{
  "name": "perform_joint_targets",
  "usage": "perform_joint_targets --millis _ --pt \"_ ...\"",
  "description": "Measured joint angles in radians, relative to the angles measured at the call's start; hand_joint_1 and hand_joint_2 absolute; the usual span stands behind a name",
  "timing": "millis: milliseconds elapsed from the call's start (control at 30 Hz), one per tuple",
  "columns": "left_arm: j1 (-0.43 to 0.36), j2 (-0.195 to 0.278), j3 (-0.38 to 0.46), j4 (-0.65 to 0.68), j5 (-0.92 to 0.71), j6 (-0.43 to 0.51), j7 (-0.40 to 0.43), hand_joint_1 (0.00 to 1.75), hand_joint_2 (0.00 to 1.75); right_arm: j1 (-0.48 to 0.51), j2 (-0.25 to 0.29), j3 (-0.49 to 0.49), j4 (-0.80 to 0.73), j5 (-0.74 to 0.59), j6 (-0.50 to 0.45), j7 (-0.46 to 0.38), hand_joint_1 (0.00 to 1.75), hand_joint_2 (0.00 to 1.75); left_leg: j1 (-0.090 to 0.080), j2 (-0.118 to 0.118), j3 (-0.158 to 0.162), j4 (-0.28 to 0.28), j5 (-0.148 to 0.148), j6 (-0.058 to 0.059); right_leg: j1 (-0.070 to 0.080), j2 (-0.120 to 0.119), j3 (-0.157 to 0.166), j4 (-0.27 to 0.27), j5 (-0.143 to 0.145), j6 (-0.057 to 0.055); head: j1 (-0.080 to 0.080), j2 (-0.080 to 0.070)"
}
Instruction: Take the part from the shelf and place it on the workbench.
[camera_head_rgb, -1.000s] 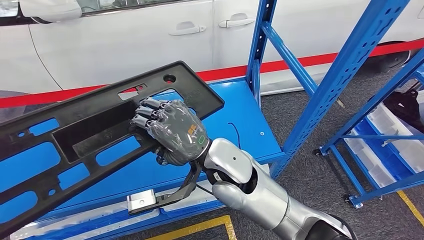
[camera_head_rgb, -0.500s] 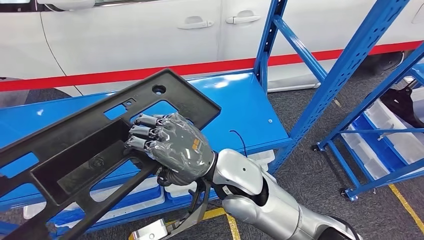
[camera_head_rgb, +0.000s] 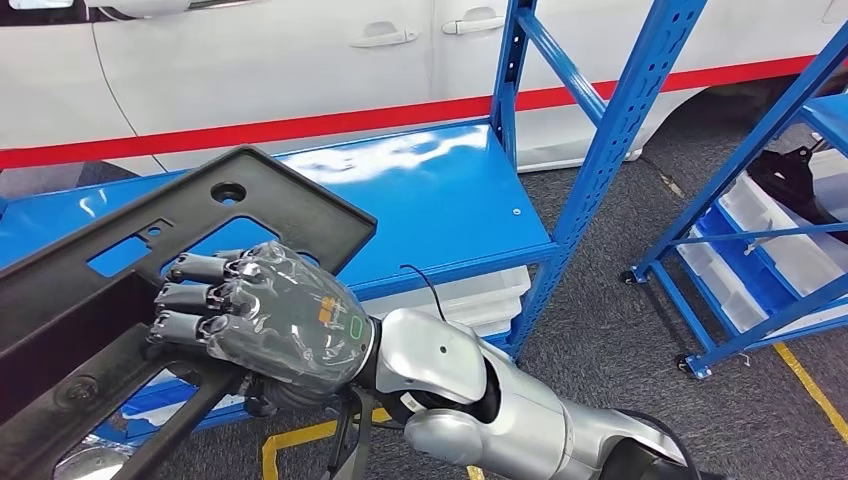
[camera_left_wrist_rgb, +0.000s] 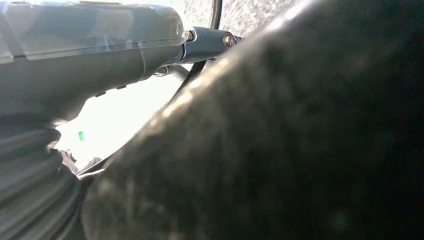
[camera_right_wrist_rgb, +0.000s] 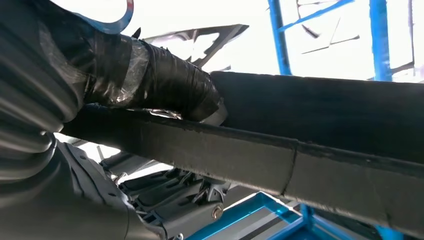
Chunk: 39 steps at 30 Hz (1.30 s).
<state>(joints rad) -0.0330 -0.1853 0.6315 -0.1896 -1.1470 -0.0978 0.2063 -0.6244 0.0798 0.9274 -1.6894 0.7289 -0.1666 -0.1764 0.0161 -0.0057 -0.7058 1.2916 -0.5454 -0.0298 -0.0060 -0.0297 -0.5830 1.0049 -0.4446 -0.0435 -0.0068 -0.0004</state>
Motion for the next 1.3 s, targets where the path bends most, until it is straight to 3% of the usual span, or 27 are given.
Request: perform_joint_targets --millis 67,100,167,200,267,300,367,433,467,500,533,600,667,700,767,800,833,933,967,1000,1033,1067,1100,1167,1200,1267,1300 --pt "0.000 0.000 0.000 0.000 -0.003 0.002 0.001 0.00 1.75 -0.004 0.005 0.005 0.008 -0.002 -0.002 0.001 1.75 1.75 0.005 0.012 0.072 -0.070 0.052 -0.008 -0.003 -0.012 -0.033 0.020 0.011 0.006 0.000 0.000" --pt "0.000 0.000 0.001 0.000 -0.004 0.002 0.002 0.00 1.75 -0.006 0.007 0.007 0.010 -0.004 -0.004 0.001 1.75 1.75 0.003 0.027 0.120 -0.136 0.056 -0.010 -0.003 -0.017 -0.048 0.032 0.015 0.010 0.000 0.000" --pt "-0.001 0.001 0.001 0.000 -0.007 0.001 0.003 0.00 1.75 -0.010 0.010 0.010 0.015 -0.006 -0.009 0.002 1.75 1.75 -0.004 0.048 0.181 -0.237 0.036 0.002 -0.001 -0.030 -0.065 0.049 0.022 0.021 0.000 0.000" --pt "0.000 0.001 0.001 0.000 -0.011 -0.001 0.004 0.00 1.75 -0.010 0.011 0.012 0.016 -0.006 -0.014 0.003 1.75 1.75 -0.009 0.048 0.186 -0.256 0.027 0.012 0.001 -0.037 -0.068 0.052 0.027 0.028 0.001 0.000" --pt "0.001 -0.001 0.000 0.001 -0.024 -0.003 0.004 0.00 1.75 -0.008 -0.001 0.016 0.011 -0.007 -0.022 0.009 1.75 1.75 -0.009 0.034 0.173 -0.263 0.040 0.037 -0.001 -0.048 -0.069 0.052 0.033 0.042 0.001 0.000" --pt "0.002 -0.003 -0.001 0.001 -0.032 -0.004 0.005 0.00 1.75 -0.004 -0.014 0.017 0.000 -0.007 -0.025 0.012 1.75 1.75 -0.008 0.027 0.165 -0.266 0.052 0.050 -0.003 -0.039 -0.075 0.061 0.016 0.049 0.001 0.000" --pt "-0.001 -0.008 -0.003 0.002 -0.045 -0.004 0.006 0.00 1.75 0.013 -0.058 0.017 -0.035 -0.006 -0.028 0.016 1.75 1.75 -0.006 0.014 0.142 -0.270 0.079 0.069 -0.006 -0.003 -0.097 0.130 -0.070 0.059 0.001 0.000" --pt "-0.003 -0.010 -0.005 0.002 -0.050 -0.003 0.006 0.00 1.75 0.036 -0.102 0.017 -0.068 -0.004 -0.027 0.016 1.75 1.75 -0.008 -0.003 0.110 -0.269 0.105 0.075 -0.006 0.021 -0.123 0.246 -0.162 0.060 0.002 0.000" --pt "-0.003 -0.011 -0.005 0.002 -0.052 -0.003 0.005 0.00 1.75 0.045 -0.118 0.017 -0.080 -0.003 -0.027 0.016 1.75 1.75 -0.010 -0.012 0.093 -0.268 0.118 0.075 -0.006 0.024 -0.126 0.291 -0.176 0.058 0.002 0.000" --pt "-0.003 -0.011 -0.006 0.002 -0.054 -0.003 0.005 0.00 1.75 0.052 -0.130 0.017 -0.089 -0.002 -0.027 0.016 1.75 1.75 -0.012 -0.020 0.077 -0.268 0.130 0.074 -0.005 0.025 -0.115 0.309 -0.168 0.055 0.001 0.000" --pt "-0.003 -0.012 -0.008 0.002 -0.055 -0.003 0.005 0.00 1.75 0.056 -0.140 0.017 -0.097 0.000 -0.026 0.016 1.75 1.75 -0.014 -0.029 0.061 -0.267 0.143 0.073 -0.004 0.029 -0.087 0.294 -0.143 0.050 0.001 0.000" --pt "-0.006 -0.015 -0.010 0.002 -0.056 -0.003 0.005 0.00 1.75 0.059 -0.153 0.017 -0.109 0.002 -0.025 0.017 1.75 1.75 -0.017 -0.048 0.036 -0.267 0.167 0.069 0.001 0.060 0.012 0.176 -0.101 0.032 0.001 0.000" --pt "-0.010 -0.018 -0.012 0.002 -0.057 -0.003 0.005 0.00 1.75 0.061 -0.160 0.015 -0.119 0.004 -0.025 0.017 1.75 1.75 -0.017 -0.067 0.022 -0.269 0.190 0.061 0.004 0.099 0.096 0.049 -0.104 0.021 0.001 0.000" --pt "-0.011 -0.019 -0.013 0.002 -0.057 -0.002 0.005 0.00 1.75 0.062 -0.164 0.014 -0.122 0.005 -0.024 0.018 1.75 1.75 -0.015 -0.076 0.020 -0.273 0.202 0.055 0.006 0.108 0.113 0.016 -0.111 0.020 0.001 0.000" --pt "-0.008 -0.018 -0.013 0.002 -0.058 -0.002 0.005 0.00 1.75 0.063 -0.171 0.013 -0.127 0.006 -0.024 0.018 1.75 1.75 -0.012 -0.095 0.018 -0.286 0.223 0.042 0.006 0.090 0.110 -0.001 -0.095 0.018 0.002 0.000" --pt "-0.007 -0.017 -0.013 0.002 -0.058 -0.002 0.005 0.00 1.75 0.063 -0.172 0.013 -0.128 0.006 -0.023 0.018 1.75 1.75 -0.012 -0.091 0.013 -0.283 0.215 0.036 0.004 0.077 0.105 -0.007 -0.084 0.012 0.001 0.000" --pt "-0.007 -0.017 -0.014 0.002 -0.057 -0.003 0.005 0.00 1.75 0.063 -0.173 0.013 -0.129 0.006 -0.021 0.018 1.75 1.75 -0.013 -0.075 0.003 -0.265 0.187 0.031 0.000 0.063 0.097 -0.012 -0.070 0.005 0.001 0.000" --pt "-0.009 -0.012 -0.014 0.002 -0.051 -0.007 0.006 0.00 1.75 0.067 -0.177 0.013 -0.131 0.004 -0.003 0.014 1.75 1.75 -0.007 -0.020 -0.032 -0.104 0.031 0.012 -0.002 0.018 0.059 -0.014 -0.035 -0.004 0.000 0.000" --pt "-0.009 -0.011 -0.014 0.002 -0.049 -0.009 0.006 0.00 1.75 0.068 -0.178 0.013 -0.132 0.003 0.003 0.011 1.75 1.75 -0.004 -0.015 -0.037 -0.042 0.008 0.004 -0.002 0.002 0.044 -0.010 -0.025 -0.002 -0.001 0.000" --pt "-0.010 -0.009 -0.014 0.002 -0.047 -0.010 0.006 0.00 1.75 0.069 -0.179 0.013 -0.132 0.002 0.009 0.009 1.75 1.75 0.000 -0.013 -0.032 0.002 0.012 -0.003 -0.003 -0.014 0.027 -0.005 -0.015 0.001 0.000 0.000" --pt "-0.010 -0.008 -0.014 0.002 -0.047 -0.010 0.007 0.00 1.75 0.069 -0.180 0.013 -0.132 0.001 0.014 0.007 1.75 1.75 0.004 -0.009 -0.015 0.016 0.038 -0.008 -0.004 -0.029 0.010 0.003 -0.007 0.005 0.000 0.000" --pt "-0.010 -0.008 -0.014 0.002 -0.047 -0.010 0.008 0.00 1.75 0.069 -0.180 0.013 -0.132 0.001 0.017 0.005 1.75 1.75 0.007 -0.001 0.019 -0.005 0.067 -0.013 -0.005 -0.042 -0.007 0.012 0.000 0.009 0.000 0.000" --pt "-0.009 -0.007 -0.014 0.002 -0.047 -0.010 0.010 0.00 1.75 0.069 -0.180 0.013 -0.132 0.001 0.019 0.004 1.75 1.75 0.009 0.017 0.069 -0.060 0.078 -0.017 -0.005 -0.055 -0.024 0.023 0.005 0.014 -0.001 0.000" --pt "-0.007 -0.006 -0.014 0.002 -0.047 -0.010 0.013 0.00 1.75 0.069 -0.181 0.012 -0.133 0.003 0.021 0.003 1.75 1.75 0.003 0.054 0.166 -0.194 0.053 -0.012 -0.004 -0.075 -0.048 0.045 0.013 0.025 0.000 0.000" --pt "-0.005 -0.005 -0.014 0.002 -0.047 -0.010 0.014 0.00 1.75 0.069 -0.182 0.012 -0.134 0.005 0.022 0.003 1.75 1.75 -0.001 0.064 0.191 -0.239 0.033 -0.003 -0.002 -0.085 -0.055 0.051 0.018 0.031 0.000 0.000" --pt "-0.001 -0.005 -0.014 0.002 -0.046 -0.011 0.013 0.00 1.75 0.070 -0.183 0.012 -0.134 0.008 0.024 0.004 1.75 1.75 -0.007 0.052 0.186 -0.264 0.032 0.027 -0.004 -0.102 -0.061 0.051 0.032 0.046 0.002 0.000" --pt "0.001 -0.005 -0.014 0.002 -0.046 -0.012 0.012 0.00 1.75 0.070 -0.183 0.012 -0.133 0.009 0.026 0.004 1.75 1.75 -0.008 0.044 0.177 -0.267 0.043 0.039 -0.007 -0.094 -0.065 0.054 0.026 0.054 0.002 0.000"
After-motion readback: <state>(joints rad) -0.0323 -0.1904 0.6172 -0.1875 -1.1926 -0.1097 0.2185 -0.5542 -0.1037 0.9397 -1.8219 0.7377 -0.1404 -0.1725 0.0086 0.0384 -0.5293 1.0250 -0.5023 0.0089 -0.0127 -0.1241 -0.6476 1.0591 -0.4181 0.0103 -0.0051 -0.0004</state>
